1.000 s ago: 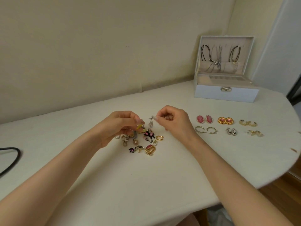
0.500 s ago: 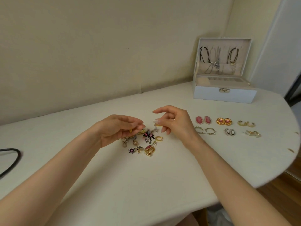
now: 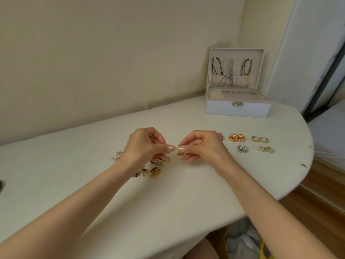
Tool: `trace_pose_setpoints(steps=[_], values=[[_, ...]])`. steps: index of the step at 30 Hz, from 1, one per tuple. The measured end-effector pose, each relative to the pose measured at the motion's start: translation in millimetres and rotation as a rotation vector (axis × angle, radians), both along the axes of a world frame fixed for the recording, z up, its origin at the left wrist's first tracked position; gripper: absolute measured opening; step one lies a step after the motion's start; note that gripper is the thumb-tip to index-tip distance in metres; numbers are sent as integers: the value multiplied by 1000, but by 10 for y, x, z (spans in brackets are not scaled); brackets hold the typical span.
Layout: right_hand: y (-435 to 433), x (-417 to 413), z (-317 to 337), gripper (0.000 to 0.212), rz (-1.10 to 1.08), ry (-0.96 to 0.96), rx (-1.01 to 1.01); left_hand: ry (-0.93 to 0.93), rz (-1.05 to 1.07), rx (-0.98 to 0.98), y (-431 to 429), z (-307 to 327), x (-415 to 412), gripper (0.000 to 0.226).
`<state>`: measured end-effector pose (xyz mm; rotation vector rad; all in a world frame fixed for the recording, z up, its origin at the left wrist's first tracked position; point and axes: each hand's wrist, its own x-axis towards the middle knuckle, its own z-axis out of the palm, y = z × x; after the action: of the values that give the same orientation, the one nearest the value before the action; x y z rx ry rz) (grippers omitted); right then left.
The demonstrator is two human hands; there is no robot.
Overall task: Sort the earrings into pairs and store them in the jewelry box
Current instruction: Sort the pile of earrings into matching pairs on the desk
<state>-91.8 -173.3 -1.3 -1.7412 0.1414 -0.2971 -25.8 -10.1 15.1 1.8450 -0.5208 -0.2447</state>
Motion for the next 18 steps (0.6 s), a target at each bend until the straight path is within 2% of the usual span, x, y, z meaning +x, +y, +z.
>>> trace_pose_setpoints(steps=[6,11,18], values=[[-222,-182,-67,15,-149,-5,-137,-103,-127,57,-281,-103,-26,13],[-477,-392,-68,14,-164,85,-73,-200,-203,171,-553,-194,-91,3],[-699,-609,-16,9,-128,163,-76,-270,-299,246,-915,-289,-215,6]])
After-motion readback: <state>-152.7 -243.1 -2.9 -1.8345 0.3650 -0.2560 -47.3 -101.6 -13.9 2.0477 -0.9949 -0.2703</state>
